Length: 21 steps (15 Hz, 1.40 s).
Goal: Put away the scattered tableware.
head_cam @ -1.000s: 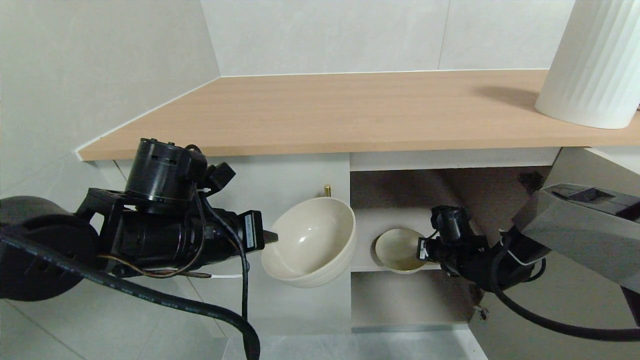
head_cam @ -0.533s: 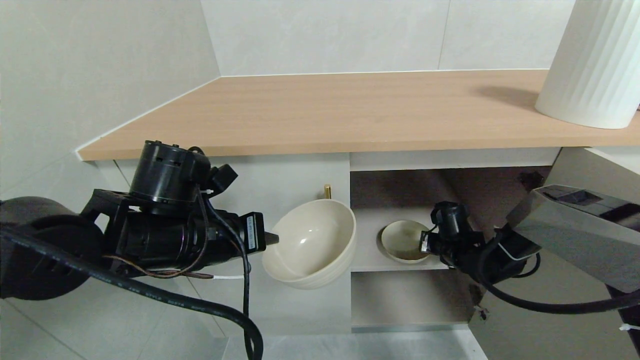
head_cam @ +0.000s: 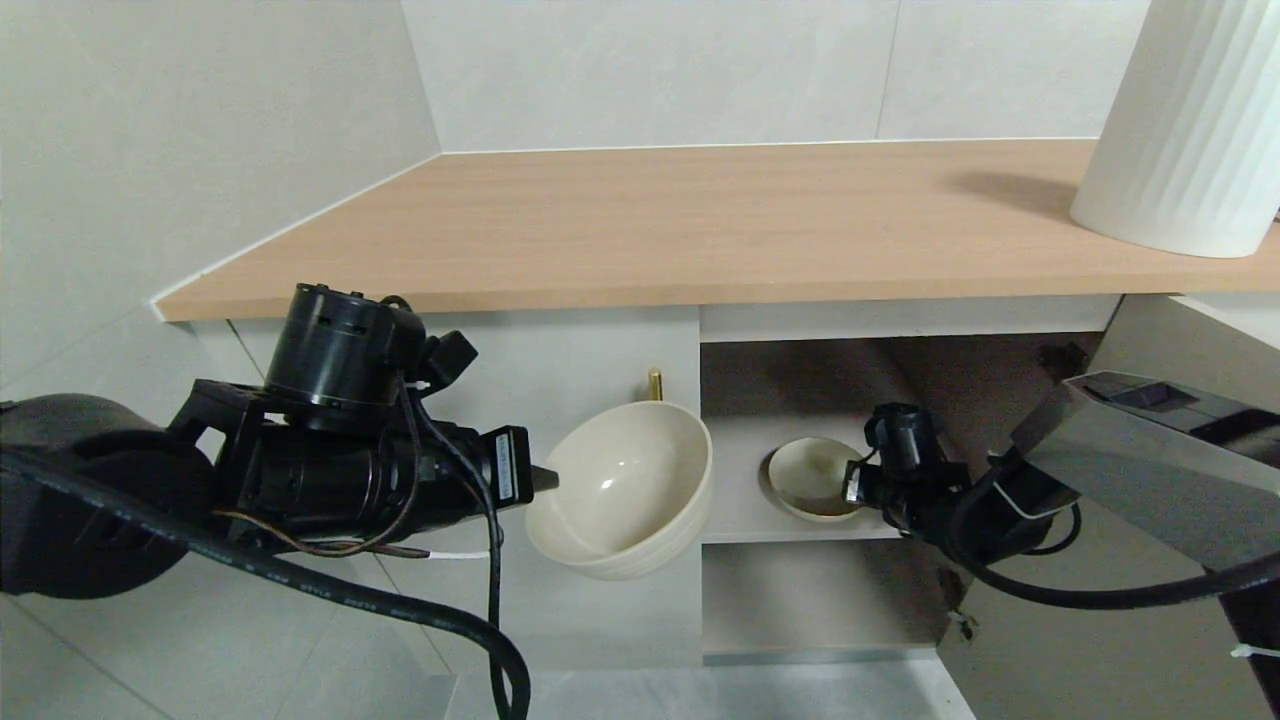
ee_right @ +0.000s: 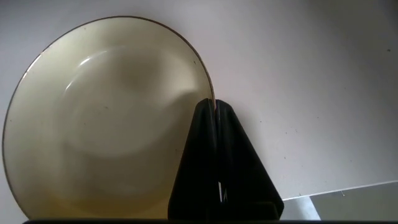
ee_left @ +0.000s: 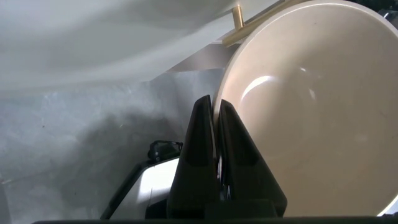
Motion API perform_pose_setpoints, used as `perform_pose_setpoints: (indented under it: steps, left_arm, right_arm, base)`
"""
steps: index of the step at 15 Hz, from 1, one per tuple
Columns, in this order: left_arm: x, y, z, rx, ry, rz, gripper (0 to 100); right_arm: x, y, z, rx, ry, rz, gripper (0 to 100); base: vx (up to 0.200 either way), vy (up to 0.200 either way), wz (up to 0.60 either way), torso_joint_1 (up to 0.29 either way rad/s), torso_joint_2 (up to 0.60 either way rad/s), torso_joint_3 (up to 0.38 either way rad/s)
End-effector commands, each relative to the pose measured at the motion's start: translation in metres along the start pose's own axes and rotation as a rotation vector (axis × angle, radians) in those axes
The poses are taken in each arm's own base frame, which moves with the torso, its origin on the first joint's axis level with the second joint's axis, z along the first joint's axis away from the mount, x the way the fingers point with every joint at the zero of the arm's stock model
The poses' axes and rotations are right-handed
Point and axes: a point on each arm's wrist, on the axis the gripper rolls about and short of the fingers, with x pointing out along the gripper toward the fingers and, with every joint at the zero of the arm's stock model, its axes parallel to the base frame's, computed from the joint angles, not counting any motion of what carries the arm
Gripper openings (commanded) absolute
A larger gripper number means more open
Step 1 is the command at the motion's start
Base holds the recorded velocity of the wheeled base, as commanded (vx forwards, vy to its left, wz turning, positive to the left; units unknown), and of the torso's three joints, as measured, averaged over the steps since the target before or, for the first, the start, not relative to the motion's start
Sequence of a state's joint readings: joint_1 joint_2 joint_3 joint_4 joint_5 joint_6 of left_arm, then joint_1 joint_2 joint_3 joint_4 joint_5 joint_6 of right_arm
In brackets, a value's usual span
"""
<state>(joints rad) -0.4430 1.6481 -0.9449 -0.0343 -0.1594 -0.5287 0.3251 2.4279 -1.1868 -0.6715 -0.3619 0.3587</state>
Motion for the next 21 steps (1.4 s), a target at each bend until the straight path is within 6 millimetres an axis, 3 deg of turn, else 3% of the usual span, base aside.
perform_pose_setpoints:
  steps: [1,7,8,13,16,18,19,20,21]
  left_arm:
    - [0.001,-0.001,-0.001,0.003,0.004,-0.004,0]
    - [0.001,-0.002,-0.001,0.004,0.005,-0.004,0]
    - [0.001,-0.002,-0.001,0.005,0.006,-0.005,0]
    - [0.005,-0.005,-0.004,0.013,0.02,-0.009,0]
    - [0.015,-0.018,-0.02,0.055,0.064,-0.003,0]
    - [0.029,-0.016,-0.026,0.061,0.085,0.05,0]
    - [0.033,-0.016,-0.029,0.066,0.094,0.065,0]
    - [0.047,-0.018,-0.039,0.088,0.114,0.12,0]
    - [0.057,-0.019,-0.046,0.107,0.12,0.167,0]
  right_arm:
    - [0.0,0.0,0.001,0.002,-0.002,-0.001,0]
    - [0.001,-0.001,0.003,0.006,-0.007,-0.001,0]
    - [0.002,-0.001,0.002,0.006,-0.006,-0.002,100]
    - [-0.003,-0.001,0.007,0.01,-0.015,0.003,100]
    - [-0.048,0.009,0.02,-0.008,-0.015,0.086,100]
    - [-0.088,0.017,0.027,-0.027,0.01,0.225,100]
    - [-0.097,0.019,0.028,-0.031,0.016,0.261,100]
    - [-0.12,0.025,0.031,-0.043,0.016,0.327,100]
    - [-0.131,0.028,0.032,-0.055,0.027,0.342,100]
  base:
    - [0.0,0.0,0.0,0.0,0.0,0.0]
    - [0.0,0.0,0.0,0.0,0.0,0.0]
    - [0.0,0.0,0.0,0.0,0.0,0.0]
    - [0.0,0.0,0.0,0.0,0.0,0.0]
    - [0.0,0.0,0.0,0.0,0.0,0.0]
    - [0.0,0.0,0.0,0.0,0.0,0.0]
    - [0.0,0.0,0.0,0.0,0.0,0.0]
    - [0.0,0.0,0.0,0.0,0.0,0.0]
    - [0.0,0.0,0.0,0.0,0.0,0.0]
